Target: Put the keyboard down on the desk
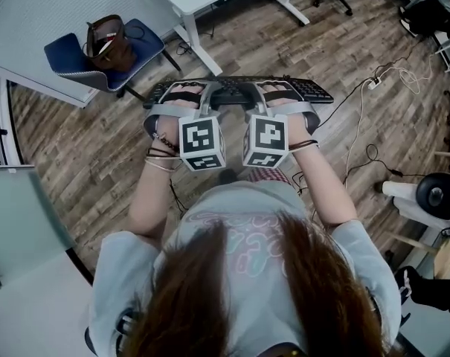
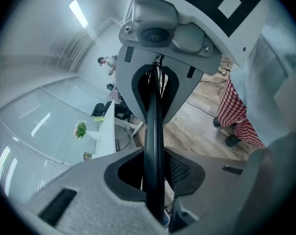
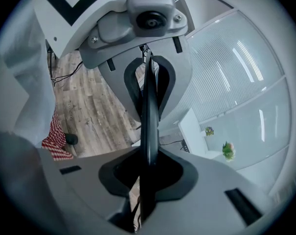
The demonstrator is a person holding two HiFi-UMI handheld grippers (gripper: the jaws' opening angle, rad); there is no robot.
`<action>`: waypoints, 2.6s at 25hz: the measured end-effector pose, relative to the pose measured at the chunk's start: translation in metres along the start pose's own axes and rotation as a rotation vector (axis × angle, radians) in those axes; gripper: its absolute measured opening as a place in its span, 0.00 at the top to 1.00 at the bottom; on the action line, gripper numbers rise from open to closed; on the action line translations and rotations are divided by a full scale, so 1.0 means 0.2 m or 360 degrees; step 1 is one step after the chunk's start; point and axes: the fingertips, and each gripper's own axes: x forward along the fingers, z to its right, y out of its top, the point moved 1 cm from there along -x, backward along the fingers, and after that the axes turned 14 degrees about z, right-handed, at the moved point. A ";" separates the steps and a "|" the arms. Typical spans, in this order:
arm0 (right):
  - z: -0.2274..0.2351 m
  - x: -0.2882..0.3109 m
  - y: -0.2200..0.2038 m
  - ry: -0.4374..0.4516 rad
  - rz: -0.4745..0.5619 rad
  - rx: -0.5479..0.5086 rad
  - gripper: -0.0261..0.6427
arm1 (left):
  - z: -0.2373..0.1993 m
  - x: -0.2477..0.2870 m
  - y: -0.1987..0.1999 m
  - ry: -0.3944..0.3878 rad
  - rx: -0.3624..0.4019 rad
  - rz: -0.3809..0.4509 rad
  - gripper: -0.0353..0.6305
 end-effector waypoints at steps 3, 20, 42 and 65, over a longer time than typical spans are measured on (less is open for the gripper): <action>-0.01 0.02 0.02 0.0021 -0.0009 0.0002 0.85 | 0.01 -0.01 -0.03 -0.0006 -0.0011 0.0010 0.82; 0.13 0.12 0.00 0.0000 0.0044 -0.0051 0.85 | -0.13 0.04 -0.09 0.0049 -0.0014 -0.0009 0.82; 0.70 0.41 -0.42 -0.0034 0.0018 -0.0051 0.85 | -0.69 0.55 -0.19 0.0069 0.0019 0.0023 0.82; 1.24 0.63 -0.84 -0.0053 0.0086 -0.0137 0.85 | -1.21 1.03 -0.20 0.0134 -0.0005 -0.0009 0.82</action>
